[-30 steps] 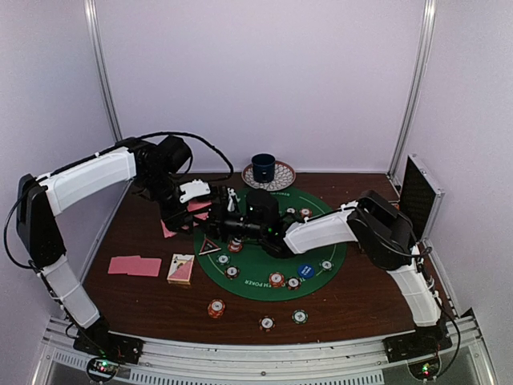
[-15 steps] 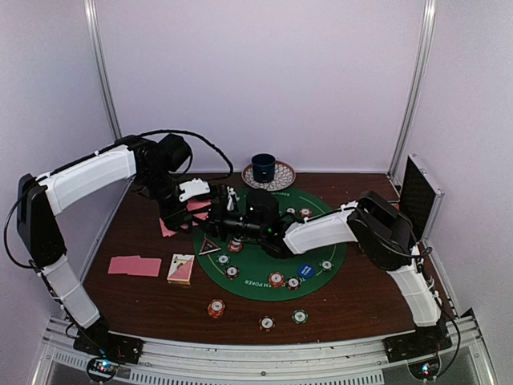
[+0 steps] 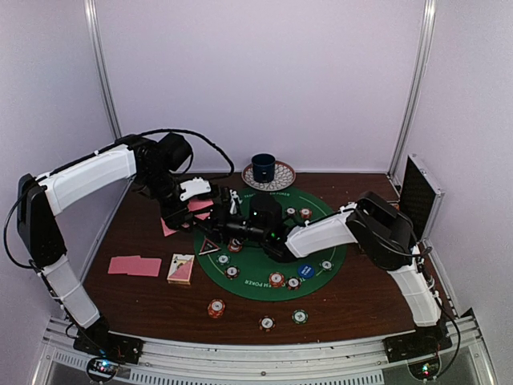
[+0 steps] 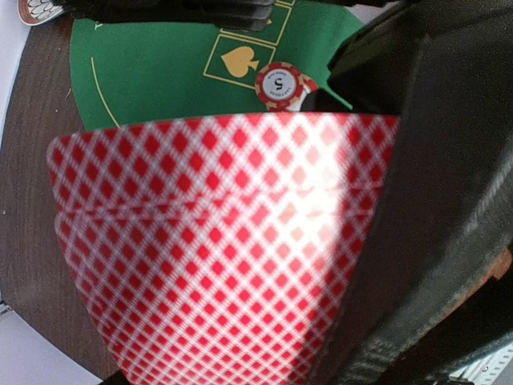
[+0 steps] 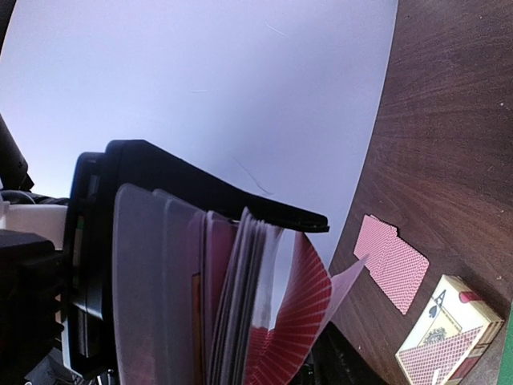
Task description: Distribute texas hold em gaming equipment
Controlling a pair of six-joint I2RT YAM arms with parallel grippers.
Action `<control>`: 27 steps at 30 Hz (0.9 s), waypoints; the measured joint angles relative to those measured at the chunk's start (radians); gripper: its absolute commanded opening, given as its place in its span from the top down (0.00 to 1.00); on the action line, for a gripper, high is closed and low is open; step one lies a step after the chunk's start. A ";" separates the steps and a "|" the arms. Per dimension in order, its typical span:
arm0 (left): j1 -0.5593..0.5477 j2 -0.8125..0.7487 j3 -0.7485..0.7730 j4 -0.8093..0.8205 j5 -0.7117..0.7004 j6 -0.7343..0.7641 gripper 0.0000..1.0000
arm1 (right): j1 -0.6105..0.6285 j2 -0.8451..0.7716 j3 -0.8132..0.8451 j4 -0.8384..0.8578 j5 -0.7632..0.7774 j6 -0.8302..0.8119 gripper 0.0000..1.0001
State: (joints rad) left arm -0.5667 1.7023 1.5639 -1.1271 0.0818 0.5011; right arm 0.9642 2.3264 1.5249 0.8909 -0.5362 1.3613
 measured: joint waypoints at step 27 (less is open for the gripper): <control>-0.029 0.000 -0.005 -0.005 -0.026 0.095 0.79 | -0.048 -0.034 -0.090 0.144 -0.113 0.120 0.54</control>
State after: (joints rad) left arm -0.5953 1.7027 1.5593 -1.1320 0.0559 0.5964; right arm 0.9157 2.2929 1.4353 1.0351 -0.6487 1.4811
